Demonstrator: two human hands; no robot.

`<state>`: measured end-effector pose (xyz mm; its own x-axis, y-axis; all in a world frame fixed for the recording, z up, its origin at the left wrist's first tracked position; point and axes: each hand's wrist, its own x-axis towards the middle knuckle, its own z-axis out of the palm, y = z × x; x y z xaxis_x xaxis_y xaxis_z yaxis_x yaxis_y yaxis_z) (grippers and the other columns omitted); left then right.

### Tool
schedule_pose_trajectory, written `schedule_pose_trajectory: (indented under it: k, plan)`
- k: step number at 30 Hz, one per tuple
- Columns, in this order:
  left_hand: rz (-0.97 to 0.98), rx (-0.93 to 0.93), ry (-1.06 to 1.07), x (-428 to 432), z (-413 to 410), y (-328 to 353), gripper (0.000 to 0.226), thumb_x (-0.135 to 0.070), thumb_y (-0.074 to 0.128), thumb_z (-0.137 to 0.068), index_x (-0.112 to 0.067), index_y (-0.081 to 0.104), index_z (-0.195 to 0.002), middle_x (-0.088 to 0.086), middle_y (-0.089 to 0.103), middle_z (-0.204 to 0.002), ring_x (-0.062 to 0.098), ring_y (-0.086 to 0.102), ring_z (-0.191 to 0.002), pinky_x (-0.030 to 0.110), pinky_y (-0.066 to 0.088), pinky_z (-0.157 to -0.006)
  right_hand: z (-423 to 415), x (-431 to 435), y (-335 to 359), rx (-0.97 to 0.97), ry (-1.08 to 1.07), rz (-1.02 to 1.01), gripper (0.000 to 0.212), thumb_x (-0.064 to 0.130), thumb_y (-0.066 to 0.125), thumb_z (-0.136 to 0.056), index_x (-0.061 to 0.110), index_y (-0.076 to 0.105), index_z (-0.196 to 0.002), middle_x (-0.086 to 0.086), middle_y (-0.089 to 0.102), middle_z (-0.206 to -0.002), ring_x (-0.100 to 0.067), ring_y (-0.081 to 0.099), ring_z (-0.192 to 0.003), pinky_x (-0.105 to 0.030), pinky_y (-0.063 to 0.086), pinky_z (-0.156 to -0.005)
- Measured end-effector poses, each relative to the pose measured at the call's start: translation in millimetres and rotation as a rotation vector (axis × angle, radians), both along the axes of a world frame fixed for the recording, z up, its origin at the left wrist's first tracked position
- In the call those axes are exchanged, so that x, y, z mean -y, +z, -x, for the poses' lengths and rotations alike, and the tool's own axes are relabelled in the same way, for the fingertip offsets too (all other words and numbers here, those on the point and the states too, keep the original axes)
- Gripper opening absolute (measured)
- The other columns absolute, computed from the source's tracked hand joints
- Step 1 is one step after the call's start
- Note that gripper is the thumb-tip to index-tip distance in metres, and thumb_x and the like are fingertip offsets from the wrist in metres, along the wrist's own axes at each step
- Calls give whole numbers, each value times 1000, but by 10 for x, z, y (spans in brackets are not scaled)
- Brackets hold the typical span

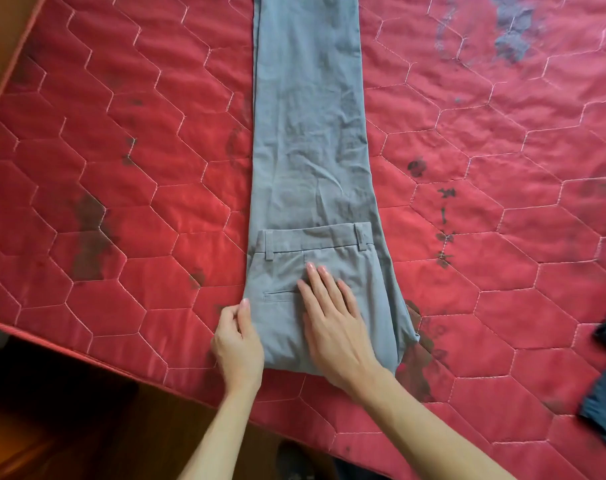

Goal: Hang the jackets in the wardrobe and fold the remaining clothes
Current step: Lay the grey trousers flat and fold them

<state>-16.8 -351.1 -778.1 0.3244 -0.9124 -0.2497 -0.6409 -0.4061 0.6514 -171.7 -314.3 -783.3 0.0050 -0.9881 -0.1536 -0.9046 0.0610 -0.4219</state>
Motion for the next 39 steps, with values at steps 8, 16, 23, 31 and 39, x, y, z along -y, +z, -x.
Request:
schedule_pose_trajectory:
  k: [8,16,23,31,39]
  plan:
    - [91,253,-244,5,140,59,26,-14,52,-99,-9,57,-125,13,62,-122,36,63,-107,39,48,-81,191,56,-220,-32,116,-101,61,42,30,-103,11,25,-156,-7,13,-165,-19,6,-153,-40,15,-121]
    - [53,555,-918,34,334,-187,60,-42,32,-102,-22,24,-158,6,11,-167,19,10,-154,58,16,-120,271,17,-207,-50,74,-61,59,32,35,-101,13,25,-156,-7,14,-165,-17,9,-153,-39,14,-122]
    - [1,630,-892,13,316,-272,67,-54,24,-101,-26,10,-160,7,-1,-168,21,1,-155,62,7,-120,594,-178,-180,-131,-66,-93,72,53,38,-99,14,21,-157,-2,12,-166,-14,8,-153,-44,14,-123]
    - [-37,586,-726,-58,274,-166,67,-52,23,-103,-16,14,-160,2,2,-168,22,5,-155,55,19,-120,951,-559,-170,-79,-333,-273,77,64,16,-96,19,10,-159,2,-2,-166,-13,-1,-153,-42,10,-124]
    - [-181,333,-350,-303,-49,134,72,-55,50,-95,-14,31,-151,15,44,-139,36,51,-119,47,48,-91,773,-767,174,367,-697,-261,52,46,63,-90,19,50,-133,-1,55,-121,-20,52,-114,-36,44,-95]
